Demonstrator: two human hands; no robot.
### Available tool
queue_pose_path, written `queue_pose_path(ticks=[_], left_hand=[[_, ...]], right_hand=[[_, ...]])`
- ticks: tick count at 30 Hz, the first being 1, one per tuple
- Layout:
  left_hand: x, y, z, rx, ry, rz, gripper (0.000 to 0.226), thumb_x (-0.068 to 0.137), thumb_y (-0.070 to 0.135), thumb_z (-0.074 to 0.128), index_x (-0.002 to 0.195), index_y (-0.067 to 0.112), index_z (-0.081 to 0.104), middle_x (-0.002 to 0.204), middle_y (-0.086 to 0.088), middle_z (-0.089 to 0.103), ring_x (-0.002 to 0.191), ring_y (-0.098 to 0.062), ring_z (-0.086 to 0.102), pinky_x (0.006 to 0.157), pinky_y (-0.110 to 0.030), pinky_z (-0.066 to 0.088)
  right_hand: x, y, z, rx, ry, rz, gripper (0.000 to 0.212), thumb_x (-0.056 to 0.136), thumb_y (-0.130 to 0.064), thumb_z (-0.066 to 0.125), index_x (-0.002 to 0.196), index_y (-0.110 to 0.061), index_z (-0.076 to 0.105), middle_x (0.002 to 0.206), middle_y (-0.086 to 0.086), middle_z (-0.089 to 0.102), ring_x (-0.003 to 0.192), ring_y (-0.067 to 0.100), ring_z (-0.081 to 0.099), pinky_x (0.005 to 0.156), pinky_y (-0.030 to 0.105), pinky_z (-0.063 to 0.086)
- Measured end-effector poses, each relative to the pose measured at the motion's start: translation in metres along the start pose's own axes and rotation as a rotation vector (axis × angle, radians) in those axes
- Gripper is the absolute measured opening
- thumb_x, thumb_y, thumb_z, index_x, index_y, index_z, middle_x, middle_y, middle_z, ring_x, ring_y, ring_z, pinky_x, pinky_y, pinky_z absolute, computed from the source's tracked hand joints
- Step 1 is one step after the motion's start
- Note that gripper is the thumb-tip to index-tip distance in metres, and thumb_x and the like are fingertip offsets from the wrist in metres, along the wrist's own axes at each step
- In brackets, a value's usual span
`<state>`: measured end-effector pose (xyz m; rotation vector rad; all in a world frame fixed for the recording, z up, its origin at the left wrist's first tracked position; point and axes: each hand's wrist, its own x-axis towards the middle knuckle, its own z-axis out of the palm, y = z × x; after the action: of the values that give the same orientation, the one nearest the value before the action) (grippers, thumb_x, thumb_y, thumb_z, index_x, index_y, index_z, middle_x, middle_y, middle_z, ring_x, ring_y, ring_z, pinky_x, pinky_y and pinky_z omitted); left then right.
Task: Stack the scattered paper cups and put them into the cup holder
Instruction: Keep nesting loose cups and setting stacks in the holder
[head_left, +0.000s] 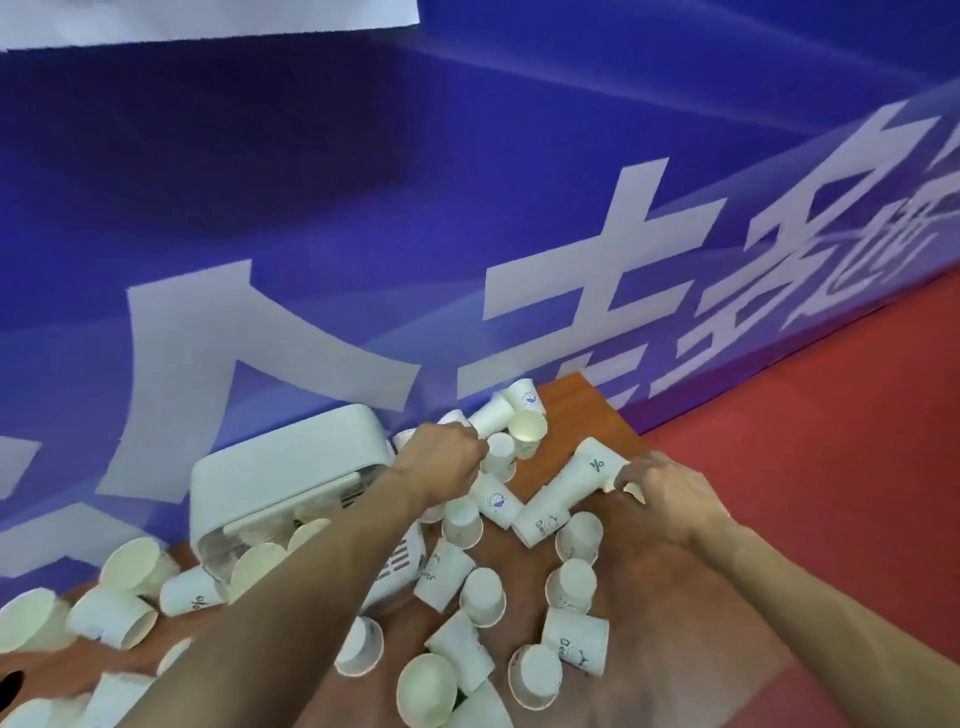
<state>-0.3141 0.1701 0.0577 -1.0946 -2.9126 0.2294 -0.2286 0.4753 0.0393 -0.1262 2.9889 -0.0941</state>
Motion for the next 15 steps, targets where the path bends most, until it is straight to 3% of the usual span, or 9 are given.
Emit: queue_pose_path(ticks=[5, 8, 13, 15], left_hand=[[0.050, 0.023, 0.039, 0.007, -0.129, -0.094, 0.021, 0.095, 0.026, 0.052, 0.111, 0.023, 0.065, 0.107, -0.001, 0.069, 0.092, -0.020, 0.065, 0.077, -0.033, 0.052], [0.067, 0.036, 0.058, -0.022, -0.146, -0.167, 0.016, 0.094, 0.026, 0.055, 0.107, 0.022, 0.063, 0.103, 0.001, 0.068, 0.090, -0.020, 0.065, 0.078, -0.034, 0.054], [0.090, 0.052, 0.083, -0.020, -0.105, -0.140, 0.022, 0.095, 0.025, 0.054, 0.116, 0.022, 0.059, 0.106, 0.003, 0.062, 0.096, -0.019, 0.061, 0.067, -0.030, 0.044], [0.104, 0.052, 0.093, -0.054, -0.099, -0.150, 0.027, 0.095, 0.024, 0.054, 0.122, 0.022, 0.055, 0.110, 0.002, 0.061, 0.097, -0.019, 0.061, 0.070, -0.031, 0.048]], right_hand=[[0.041, 0.051, 0.035, 0.074, -0.041, -0.012, 0.025, 0.092, -0.034, 0.055, 0.115, -0.034, 0.064, 0.113, -0.010, 0.062, 0.107, 0.009, 0.058, 0.085, 0.028, 0.048], [0.067, 0.069, 0.049, 0.076, -0.073, -0.045, 0.027, 0.093, -0.031, 0.055, 0.118, -0.031, 0.065, 0.115, -0.010, 0.063, 0.112, 0.011, 0.055, 0.087, 0.031, 0.049], [0.095, 0.081, 0.067, 0.110, -0.107, -0.012, 0.029, 0.094, -0.032, 0.055, 0.122, -0.031, 0.064, 0.115, -0.011, 0.063, 0.106, 0.012, 0.058, 0.080, 0.027, 0.045], [0.103, 0.079, 0.075, 0.147, -0.123, -0.010, 0.030, 0.094, -0.032, 0.055, 0.122, -0.031, 0.063, 0.118, -0.009, 0.065, 0.104, 0.015, 0.061, 0.077, 0.028, 0.043]])
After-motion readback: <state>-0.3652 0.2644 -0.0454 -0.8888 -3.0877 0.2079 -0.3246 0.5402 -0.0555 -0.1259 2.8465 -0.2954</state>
